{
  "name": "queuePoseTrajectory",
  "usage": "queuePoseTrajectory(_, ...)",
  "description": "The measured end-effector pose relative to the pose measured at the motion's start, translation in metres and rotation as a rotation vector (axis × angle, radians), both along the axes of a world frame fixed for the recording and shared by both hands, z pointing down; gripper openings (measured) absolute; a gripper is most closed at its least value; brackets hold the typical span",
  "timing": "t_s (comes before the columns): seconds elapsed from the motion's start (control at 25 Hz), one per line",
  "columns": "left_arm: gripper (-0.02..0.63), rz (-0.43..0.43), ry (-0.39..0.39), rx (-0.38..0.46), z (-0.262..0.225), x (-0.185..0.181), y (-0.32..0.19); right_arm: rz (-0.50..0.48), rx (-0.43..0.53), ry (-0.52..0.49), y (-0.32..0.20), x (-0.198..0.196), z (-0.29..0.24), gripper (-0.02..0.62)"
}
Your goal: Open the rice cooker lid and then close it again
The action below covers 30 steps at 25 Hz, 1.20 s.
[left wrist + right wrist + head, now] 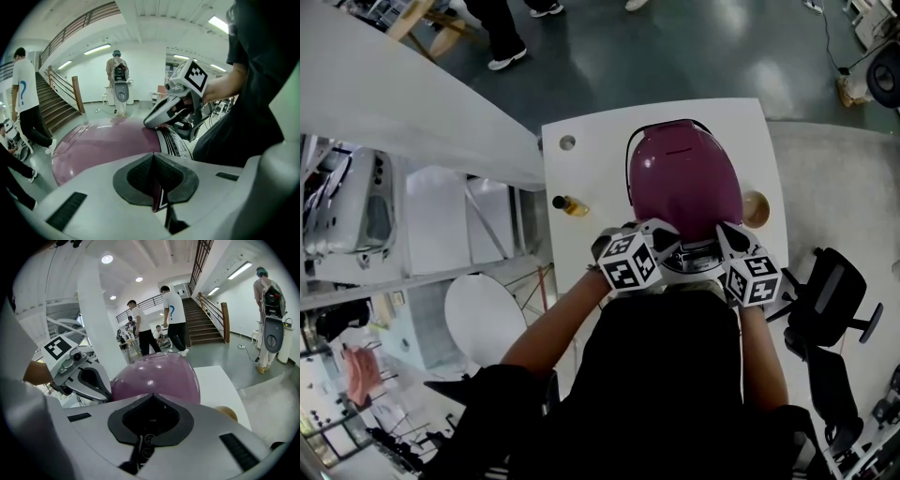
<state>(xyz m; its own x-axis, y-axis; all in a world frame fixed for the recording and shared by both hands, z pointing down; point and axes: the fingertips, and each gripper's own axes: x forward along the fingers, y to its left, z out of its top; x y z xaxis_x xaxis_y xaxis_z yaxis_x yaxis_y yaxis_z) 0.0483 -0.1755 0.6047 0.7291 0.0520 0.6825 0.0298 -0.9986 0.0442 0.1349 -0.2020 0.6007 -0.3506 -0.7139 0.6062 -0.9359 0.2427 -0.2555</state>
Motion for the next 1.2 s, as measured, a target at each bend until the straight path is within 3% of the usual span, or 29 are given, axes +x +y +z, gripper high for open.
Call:
queuePoseTrajectory(0.2, 0.003, -0.001, 0.002, 0.017, 0.002, 0.001, 0.0, 0.036, -0.025, -0.097, 0.002, 0.003, 0.001, 0.0)
queuePoseTrajectory(0.32, 0.003, -0.02, 0.01, 0.005, 0.0, 0.002, -0.003, 0.07, 0.011, -0.112, 0.003, 0.003, -0.008, 0.0)
queuePoseTrajectory(0.4, 0.004, -0.079, 0.044, -0.029, -0.002, -0.002, -0.009, 0.072, 0.055, -0.095, 0.004, -0.003, -0.019, 0.0)
queuePoseTrajectory(0.56, 0.004, -0.241, 0.199, -0.164, -0.018, -0.01, -0.019, 0.062, 0.105, -0.073, 0.017, -0.009, -0.042, 0.0)
queuePoseTrajectory(0.8, 0.005, -0.401, 0.397, -0.217, -0.046, -0.029, -0.008, 0.055, 0.108, 0.044, 0.059, 0.001, -0.063, 0.0)
queuePoseTrajectory(0.92, 0.005, -0.483, 0.487, -0.212, -0.065, -0.042, -0.002, 0.014, 0.128, 0.078, 0.07, -0.002, -0.074, 0.0)
queuePoseTrajectory(1.2, 0.005, -0.712, 0.566, -0.144, -0.084, -0.079, 0.056, -0.109, 0.159, 0.071, 0.107, -0.019, -0.077, 0.0)
